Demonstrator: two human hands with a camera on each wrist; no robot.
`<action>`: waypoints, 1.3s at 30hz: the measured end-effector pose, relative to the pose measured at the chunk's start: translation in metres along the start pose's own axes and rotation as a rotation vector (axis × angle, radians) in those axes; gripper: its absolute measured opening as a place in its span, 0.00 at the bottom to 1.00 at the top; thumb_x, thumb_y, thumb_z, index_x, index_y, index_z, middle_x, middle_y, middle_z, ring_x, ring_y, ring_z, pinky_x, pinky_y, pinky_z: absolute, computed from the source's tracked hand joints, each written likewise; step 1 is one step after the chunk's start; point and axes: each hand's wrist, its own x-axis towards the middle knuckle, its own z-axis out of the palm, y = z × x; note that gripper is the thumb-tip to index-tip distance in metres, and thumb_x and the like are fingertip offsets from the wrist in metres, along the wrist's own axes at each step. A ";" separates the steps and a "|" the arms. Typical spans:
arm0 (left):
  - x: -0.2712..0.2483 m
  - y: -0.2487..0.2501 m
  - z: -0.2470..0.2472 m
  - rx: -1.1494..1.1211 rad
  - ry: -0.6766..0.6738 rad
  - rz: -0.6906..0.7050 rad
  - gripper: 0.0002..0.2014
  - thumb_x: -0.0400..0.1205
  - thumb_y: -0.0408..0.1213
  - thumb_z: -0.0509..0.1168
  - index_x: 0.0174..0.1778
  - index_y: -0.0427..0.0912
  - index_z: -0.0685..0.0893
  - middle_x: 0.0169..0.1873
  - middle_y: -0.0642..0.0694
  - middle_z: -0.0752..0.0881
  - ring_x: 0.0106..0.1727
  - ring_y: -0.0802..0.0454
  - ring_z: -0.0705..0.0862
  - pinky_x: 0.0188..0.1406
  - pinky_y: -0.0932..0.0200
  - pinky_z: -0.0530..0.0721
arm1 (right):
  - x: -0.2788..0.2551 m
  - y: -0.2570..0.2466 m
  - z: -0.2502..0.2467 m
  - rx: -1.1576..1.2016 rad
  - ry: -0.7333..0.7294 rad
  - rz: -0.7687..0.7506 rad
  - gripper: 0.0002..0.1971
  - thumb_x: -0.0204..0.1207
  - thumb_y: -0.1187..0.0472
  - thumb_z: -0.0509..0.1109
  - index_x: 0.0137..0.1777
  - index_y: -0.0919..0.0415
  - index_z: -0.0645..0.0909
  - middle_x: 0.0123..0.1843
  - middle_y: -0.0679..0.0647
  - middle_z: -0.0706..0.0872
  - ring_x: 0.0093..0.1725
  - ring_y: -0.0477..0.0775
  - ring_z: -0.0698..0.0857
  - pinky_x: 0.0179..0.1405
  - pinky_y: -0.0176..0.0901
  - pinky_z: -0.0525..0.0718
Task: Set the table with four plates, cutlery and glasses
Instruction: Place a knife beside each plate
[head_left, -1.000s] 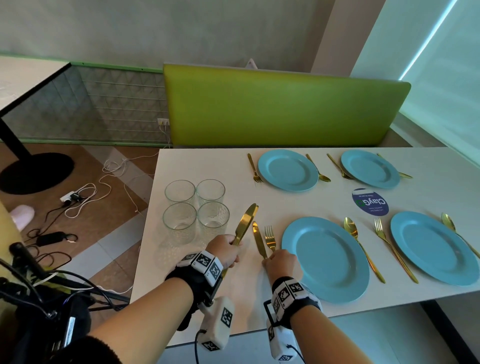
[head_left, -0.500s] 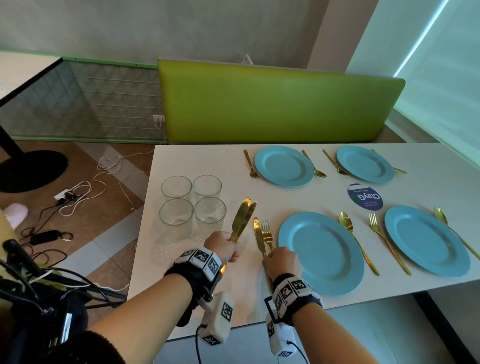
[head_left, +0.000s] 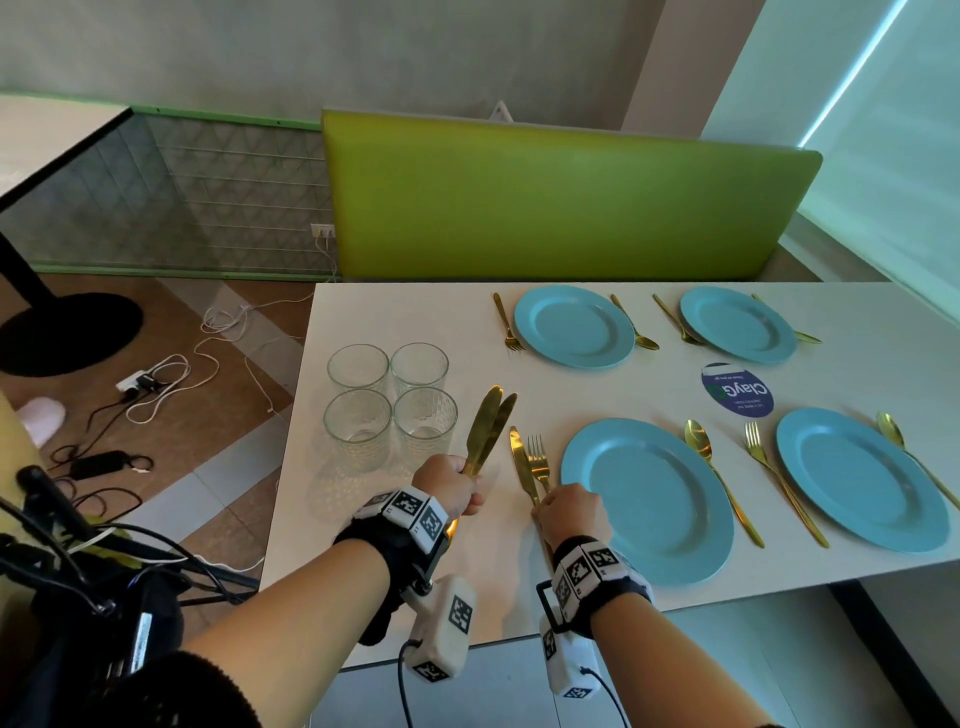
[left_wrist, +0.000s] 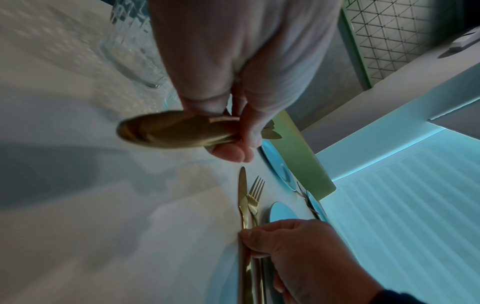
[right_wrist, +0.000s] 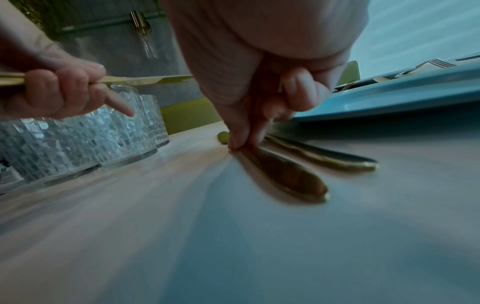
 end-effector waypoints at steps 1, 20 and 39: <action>-0.001 0.000 0.000 0.004 0.003 0.001 0.06 0.83 0.27 0.60 0.49 0.31 0.83 0.28 0.45 0.79 0.28 0.56 0.78 0.29 0.68 0.81 | 0.000 0.000 0.000 0.003 -0.001 -0.002 0.11 0.77 0.58 0.67 0.54 0.57 0.88 0.53 0.56 0.88 0.53 0.58 0.87 0.51 0.45 0.85; -0.012 0.000 0.013 -0.007 -0.016 -0.016 0.11 0.84 0.28 0.60 0.58 0.29 0.82 0.29 0.45 0.80 0.29 0.56 0.79 0.30 0.68 0.81 | -0.005 0.046 -0.041 0.115 -0.027 -0.085 0.08 0.76 0.57 0.70 0.47 0.58 0.89 0.50 0.54 0.90 0.52 0.54 0.86 0.52 0.42 0.84; -0.019 0.050 0.103 0.037 -0.249 0.024 0.10 0.86 0.30 0.57 0.43 0.33 0.81 0.32 0.43 0.83 0.27 0.55 0.83 0.27 0.65 0.84 | -0.016 0.046 -0.105 0.598 -0.272 -0.069 0.07 0.80 0.55 0.67 0.44 0.56 0.83 0.37 0.47 0.83 0.29 0.45 0.77 0.25 0.35 0.75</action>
